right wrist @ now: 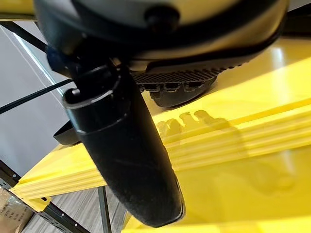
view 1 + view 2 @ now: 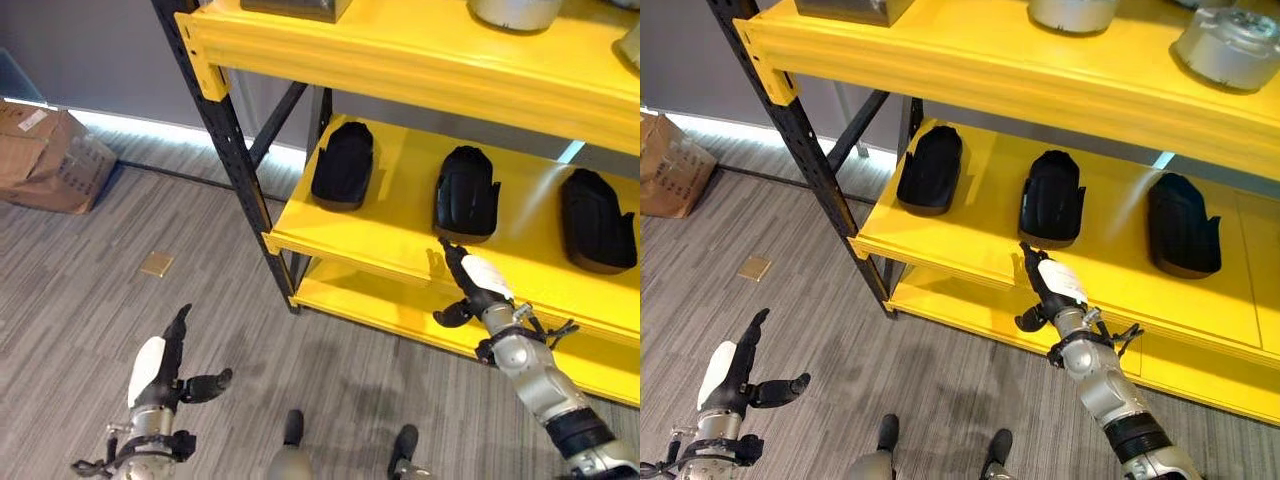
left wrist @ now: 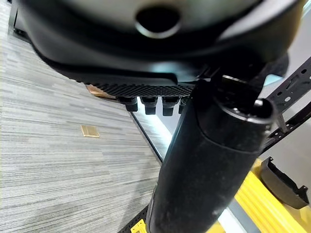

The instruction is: Move parts from the plastic box to the shelf.

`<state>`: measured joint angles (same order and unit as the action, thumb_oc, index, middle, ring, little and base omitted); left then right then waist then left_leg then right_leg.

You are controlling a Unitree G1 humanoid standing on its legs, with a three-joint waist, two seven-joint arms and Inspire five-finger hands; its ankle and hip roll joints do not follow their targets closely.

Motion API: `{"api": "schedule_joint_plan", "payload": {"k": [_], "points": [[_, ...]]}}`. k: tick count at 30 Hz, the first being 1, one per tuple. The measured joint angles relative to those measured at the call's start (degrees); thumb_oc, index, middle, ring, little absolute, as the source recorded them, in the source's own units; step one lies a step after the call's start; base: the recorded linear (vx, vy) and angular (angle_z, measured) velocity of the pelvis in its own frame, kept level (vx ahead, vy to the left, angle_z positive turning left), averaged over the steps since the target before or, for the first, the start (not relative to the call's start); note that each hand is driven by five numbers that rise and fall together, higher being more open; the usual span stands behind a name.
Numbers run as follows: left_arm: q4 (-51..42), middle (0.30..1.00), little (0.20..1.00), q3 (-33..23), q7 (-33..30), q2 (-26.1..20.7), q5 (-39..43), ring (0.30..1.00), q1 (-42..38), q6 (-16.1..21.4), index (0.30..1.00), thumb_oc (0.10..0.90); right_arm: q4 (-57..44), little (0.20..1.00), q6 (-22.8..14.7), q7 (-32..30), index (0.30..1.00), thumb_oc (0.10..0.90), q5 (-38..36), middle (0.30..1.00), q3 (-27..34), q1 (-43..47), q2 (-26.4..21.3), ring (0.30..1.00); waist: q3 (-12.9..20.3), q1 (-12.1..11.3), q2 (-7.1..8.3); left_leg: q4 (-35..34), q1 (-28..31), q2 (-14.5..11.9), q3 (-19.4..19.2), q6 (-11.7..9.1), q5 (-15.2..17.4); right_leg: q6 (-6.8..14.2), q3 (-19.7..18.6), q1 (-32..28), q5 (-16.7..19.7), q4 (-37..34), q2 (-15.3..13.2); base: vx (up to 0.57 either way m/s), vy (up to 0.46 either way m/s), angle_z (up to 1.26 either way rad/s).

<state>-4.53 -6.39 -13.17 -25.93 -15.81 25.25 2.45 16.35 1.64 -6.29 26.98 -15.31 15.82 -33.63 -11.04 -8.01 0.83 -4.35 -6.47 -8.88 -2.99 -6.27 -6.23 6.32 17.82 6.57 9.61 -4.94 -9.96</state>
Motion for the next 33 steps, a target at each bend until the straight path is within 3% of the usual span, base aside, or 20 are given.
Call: {"api": "schedule_joint_plan", "payload": {"k": [5, 14, 33], "points": [[0.0, 1.000, 1.000, 0.0, 0.0, 0.0, 2.1, 1.000, -2.3, 0.0, 1.000, 0.900, 2.5, 1.000, 0.2, -0.3, 1.000, 0.900, 0.0, 1.000, -0.9, 4.8, -1.6, 1.000, -4.5, 0.0, -0.56, 0.1, -1.0, 0.0, 0.0, -0.2, -0.1, -0.4, -0.1, 1.0, 0.4, 0.0, 0.2, -0.01, -0.004, -0.01], [-0.1, 1.000, 1.000, 0.1, 0.0, -0.2, 2.2, 1.000, -5.4, 0.1, 1.000, 0.900, 3.9, 1.000, -0.1, -1.3, 1.000, 0.900, 0.0, 1.000, -2.6, 10.0, -4.5, 1.000, -7.8, 0.1, -0.90, 0.1, -1.6, 0.1, -0.1, -0.1, -0.1, -0.3, -0.2, 1.9, 0.3, 0.0, 0.1, 0.00, -0.002, -0.01], [0.0, 1.000, 1.000, 1.9, -0.4, -0.4, 4.2, 1.000, -7.6, 0.1, 1.000, 0.900, 6.5, 1.000, -0.8, -4.2, 1.000, 0.900, 0.1, 1.000, -5.4, 15.9, -6.6, 1.000, -10.0, 0.3, -1.05, 0.2, -3.5, 0.1, -1.3, -0.2, -0.1, -0.5, -1.5, 4.5, 0.7, 0.0, 0.2, 0.00, -0.004, -0.03]]}}
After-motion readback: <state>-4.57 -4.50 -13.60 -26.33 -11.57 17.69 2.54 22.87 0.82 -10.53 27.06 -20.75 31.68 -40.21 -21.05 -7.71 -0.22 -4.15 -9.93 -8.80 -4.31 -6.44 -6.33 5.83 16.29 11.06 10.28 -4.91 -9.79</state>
